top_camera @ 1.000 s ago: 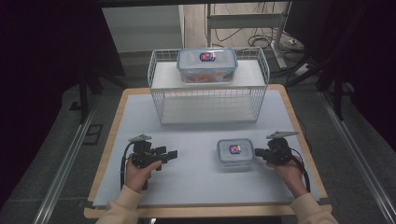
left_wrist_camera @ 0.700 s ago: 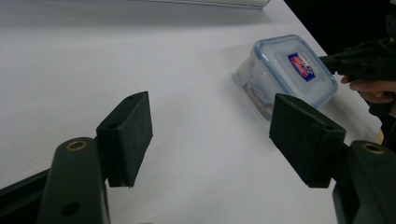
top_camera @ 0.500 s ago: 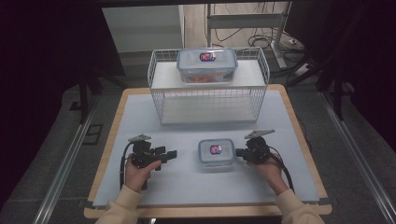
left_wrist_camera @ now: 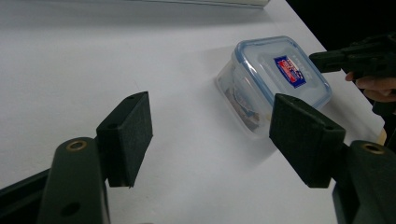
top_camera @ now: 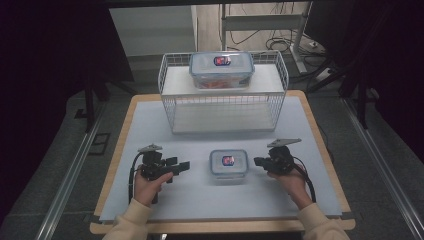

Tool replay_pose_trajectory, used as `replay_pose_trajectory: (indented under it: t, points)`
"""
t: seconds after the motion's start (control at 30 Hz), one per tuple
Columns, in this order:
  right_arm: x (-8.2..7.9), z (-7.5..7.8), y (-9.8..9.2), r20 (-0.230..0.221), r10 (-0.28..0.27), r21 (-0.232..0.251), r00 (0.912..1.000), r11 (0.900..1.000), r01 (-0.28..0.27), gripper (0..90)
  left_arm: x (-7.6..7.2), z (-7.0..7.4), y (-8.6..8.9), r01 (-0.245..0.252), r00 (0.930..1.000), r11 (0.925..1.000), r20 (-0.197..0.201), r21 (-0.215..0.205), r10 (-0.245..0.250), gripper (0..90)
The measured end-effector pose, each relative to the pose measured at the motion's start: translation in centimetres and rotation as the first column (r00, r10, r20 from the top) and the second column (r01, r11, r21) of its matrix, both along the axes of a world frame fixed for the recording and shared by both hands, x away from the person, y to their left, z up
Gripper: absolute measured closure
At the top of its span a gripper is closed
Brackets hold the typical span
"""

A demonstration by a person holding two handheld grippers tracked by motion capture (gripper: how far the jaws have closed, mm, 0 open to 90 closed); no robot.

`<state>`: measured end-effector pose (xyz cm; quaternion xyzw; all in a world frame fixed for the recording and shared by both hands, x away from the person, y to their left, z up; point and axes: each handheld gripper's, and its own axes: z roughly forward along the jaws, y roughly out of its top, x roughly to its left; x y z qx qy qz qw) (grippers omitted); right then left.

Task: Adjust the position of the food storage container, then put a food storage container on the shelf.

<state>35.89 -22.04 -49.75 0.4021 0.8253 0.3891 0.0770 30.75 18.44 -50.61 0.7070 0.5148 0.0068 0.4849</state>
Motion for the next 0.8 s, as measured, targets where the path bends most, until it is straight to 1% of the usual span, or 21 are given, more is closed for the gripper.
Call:
replay_pose_trajectory:
  t: [0.13,0.23,0.33,0.4,0.5,0.53,0.57,0.6,0.67,0.7,0.73,0.8]
  points:
    - [-0.2,0.3,-0.9,-0.001,-0.004,0.029,1.0000,1.000,0.004,89.9,0.0,0.0,-0.1,0.002,1.0000,0.9999,0.002,0.011,-0.002,29.5]
    - [-0.3,0.4,-1.2,-0.016,-0.003,0.052,0.9999,0.999,0.004,89.7,-0.1,0.0,-0.1,-0.004,1.0000,0.9999,0.006,0.015,0.004,29.6]
    - [-0.2,0.3,-1.3,-0.030,-0.003,0.067,0.9995,0.998,0.005,89.2,0.0,-0.1,-0.1,-0.006,1.0000,0.9998,0.002,0.021,0.006,29.5]
    - [-0.1,0.3,-1.4,-0.039,0.002,0.076,0.9992,0.997,0.001,87.5,0.0,-0.1,-0.1,-0.005,1.0000,0.9997,0.003,0.025,0.005,29.3]
    - [0.0,0.3,-1.6,-0.055,0.010,0.105,0.9984,0.994,-0.004,84.1,0.1,-0.1,-0.1,-0.004,1.0000,0.9996,0.001,0.026,0.004,28.8]
    - [0.0,0.3,-1.6,-0.061,0.014,0.120,0.9980,0.993,-0.006,80.2,0.1,-0.1,-0.2,-0.003,1.0000,0.9996,-0.002,0.028,0.003,28.7]
    - [0.0,0.3,-1.7,-0.071,0.012,0.134,0.9974,0.991,-0.003,73.0,0.1,-0.1,-0.2,-0.004,1.0000,0.9996,-0.001,0.029,0.004,28.4]
    - [0.0,0.4,-1.7,-0.069,0.005,0.140,0.9976,0.990,0.005,66.6,0.1,-0.1,-0.3,-0.003,1.0000,0.9996,-0.002,0.028,0.003,28.1]
    - [0.0,0.5,-1.8,-0.069,0.000,0.150,0.9976,0.989,0.010,58.1,0.1,-0.1,-0.4,0.000,1.0000,0.9996,-0.005,0.027,0.000,27.6]
    - [0.1,0.6,-1.8,-0.075,0.001,0.164,0.9972,0.986,0.011,52.8,0.1,-0.1,-0.5,-0.003,1.0000,0.9997,-0.007,0.026,0.003,27.4]
    - [0.1,0.6,-1.8,-0.093,-0.001,0.181,0.9957,0.983,0.018,48.8,0.2,-0.1,-0.6,-0.010,0.9999,0.9996,-0.009,0.027,0.011,26.6]
    - [0.3,0.6,-1.8,-0.106,0.007,0.193,0.9943,0.981,0.013,45.1,0.2,-0.1,-0.7,-0.012,0.9998,0.9999,-0.015,0.009,0.012,25.3]
